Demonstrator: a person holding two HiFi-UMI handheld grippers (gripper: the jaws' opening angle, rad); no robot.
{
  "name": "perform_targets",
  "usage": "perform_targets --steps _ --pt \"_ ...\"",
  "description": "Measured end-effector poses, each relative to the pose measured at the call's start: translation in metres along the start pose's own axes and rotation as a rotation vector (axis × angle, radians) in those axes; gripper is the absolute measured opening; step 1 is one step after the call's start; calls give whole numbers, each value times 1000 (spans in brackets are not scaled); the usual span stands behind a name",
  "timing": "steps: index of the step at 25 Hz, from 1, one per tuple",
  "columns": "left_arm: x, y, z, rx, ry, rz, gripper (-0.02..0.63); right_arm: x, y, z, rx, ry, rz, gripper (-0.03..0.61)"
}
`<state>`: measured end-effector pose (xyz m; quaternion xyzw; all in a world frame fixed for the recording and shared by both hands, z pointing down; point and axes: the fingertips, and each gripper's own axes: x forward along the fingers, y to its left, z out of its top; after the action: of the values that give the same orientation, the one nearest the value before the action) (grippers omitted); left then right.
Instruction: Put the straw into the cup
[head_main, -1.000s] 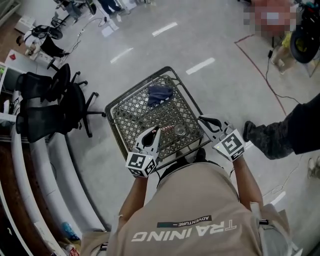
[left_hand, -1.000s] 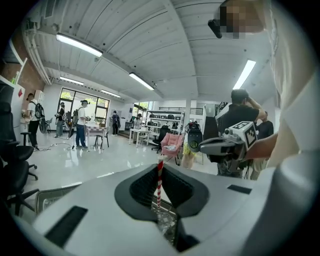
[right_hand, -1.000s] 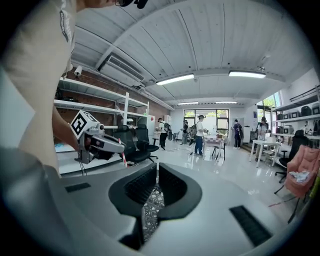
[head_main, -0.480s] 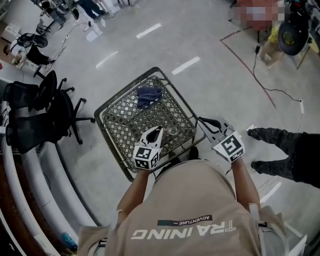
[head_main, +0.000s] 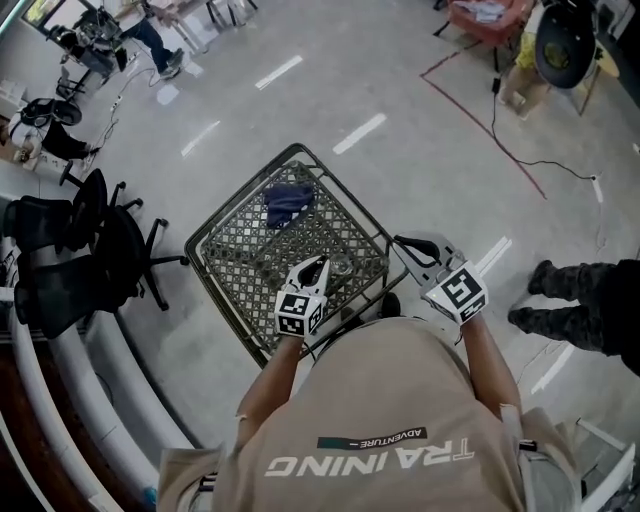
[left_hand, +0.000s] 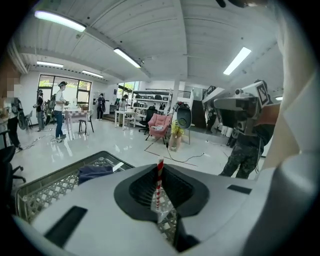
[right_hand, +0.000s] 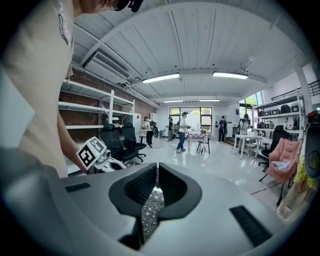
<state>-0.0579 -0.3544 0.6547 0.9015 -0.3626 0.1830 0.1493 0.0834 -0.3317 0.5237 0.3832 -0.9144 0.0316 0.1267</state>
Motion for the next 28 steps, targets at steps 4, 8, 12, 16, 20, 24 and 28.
perform_targets --steps 4,8,12,16,20,24,28 --pt "6 -10 2 22 12 -44 124 -5 -4 6 -4 -21 -8 28" --pt "0 -12 14 11 -27 -27 126 -6 -8 10 -13 -24 1 28" --pt "-22 -9 39 24 -123 5 126 -1 0 12 -24 -35 32 28" --pt "-68 -4 78 12 -270 83 95 4 11 22 -47 -55 73 28" --pt "-106 14 113 -37 -370 179 52 7 12 47 -12 -112 119 28" --pt "-137 31 146 30 -377 234 17 14 12 85 -20 -170 144 28" --pt "-160 47 160 -27 -414 280 17 24 15 116 -87 -190 174 28"
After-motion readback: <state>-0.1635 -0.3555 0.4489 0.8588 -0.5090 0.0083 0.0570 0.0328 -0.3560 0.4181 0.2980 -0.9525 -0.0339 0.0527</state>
